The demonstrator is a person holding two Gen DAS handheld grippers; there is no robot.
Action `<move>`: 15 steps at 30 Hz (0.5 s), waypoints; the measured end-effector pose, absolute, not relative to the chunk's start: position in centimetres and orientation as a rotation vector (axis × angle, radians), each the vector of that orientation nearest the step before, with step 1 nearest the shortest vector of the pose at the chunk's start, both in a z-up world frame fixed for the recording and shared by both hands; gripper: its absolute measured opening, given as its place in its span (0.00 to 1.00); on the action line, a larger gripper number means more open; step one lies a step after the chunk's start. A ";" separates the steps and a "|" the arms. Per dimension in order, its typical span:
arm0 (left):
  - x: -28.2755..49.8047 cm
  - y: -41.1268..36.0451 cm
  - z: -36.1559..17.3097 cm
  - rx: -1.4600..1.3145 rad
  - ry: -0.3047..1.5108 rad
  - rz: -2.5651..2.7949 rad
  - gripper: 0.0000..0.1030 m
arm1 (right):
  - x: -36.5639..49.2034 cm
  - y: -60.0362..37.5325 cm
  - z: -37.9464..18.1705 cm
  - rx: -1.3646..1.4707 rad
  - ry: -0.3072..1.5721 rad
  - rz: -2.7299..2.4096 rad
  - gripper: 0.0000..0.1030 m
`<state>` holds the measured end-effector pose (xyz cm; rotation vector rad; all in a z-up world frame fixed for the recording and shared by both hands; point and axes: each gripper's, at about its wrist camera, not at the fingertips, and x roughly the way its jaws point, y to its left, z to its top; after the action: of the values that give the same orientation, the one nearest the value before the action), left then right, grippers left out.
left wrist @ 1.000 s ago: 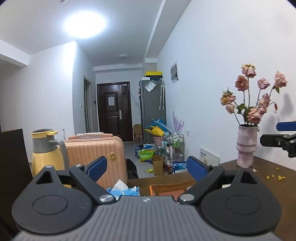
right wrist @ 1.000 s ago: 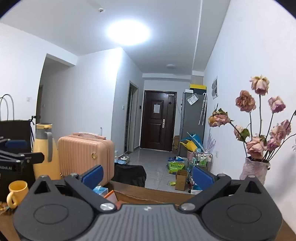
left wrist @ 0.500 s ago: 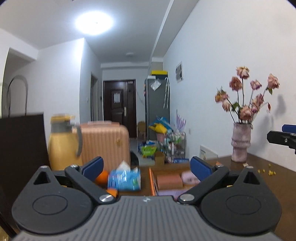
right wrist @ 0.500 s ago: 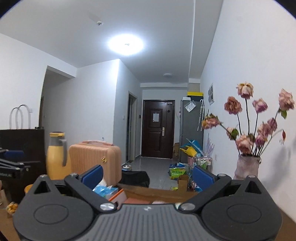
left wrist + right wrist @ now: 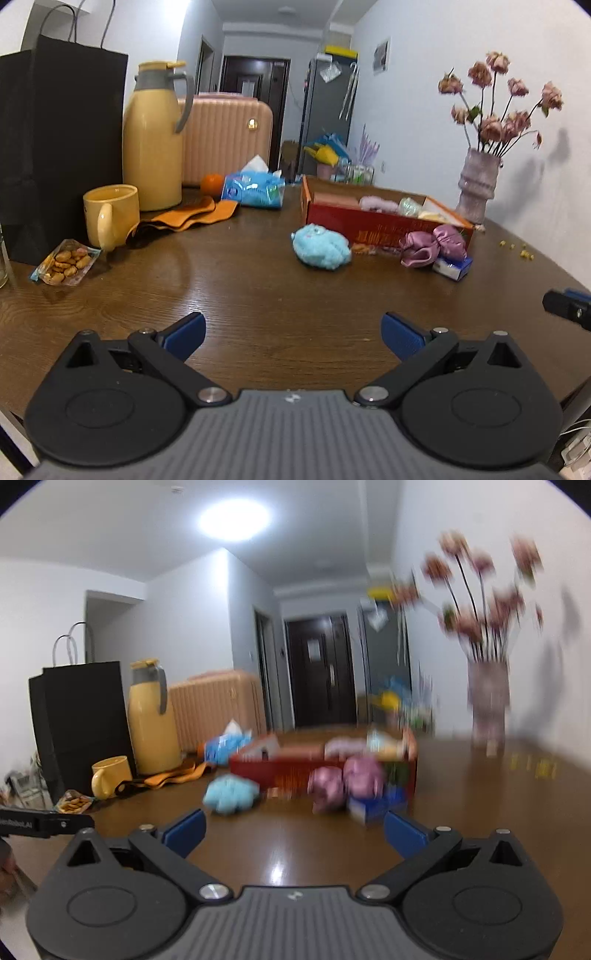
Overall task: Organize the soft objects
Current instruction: 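Withdraw both tools from the box toward the pink satin bow, then close both tools on the pink satin bow beside the box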
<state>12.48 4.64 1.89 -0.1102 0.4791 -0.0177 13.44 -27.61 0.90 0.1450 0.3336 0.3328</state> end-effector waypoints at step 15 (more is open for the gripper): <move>27.4 -3.4 2.4 -0.124 0.530 -0.244 0.92 | 26.6 -31.4 0.9 0.204 0.458 0.279 0.67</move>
<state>27.44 -3.44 2.42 -0.1241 0.5300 -0.2436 26.64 -31.36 0.95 0.2043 0.4580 0.2785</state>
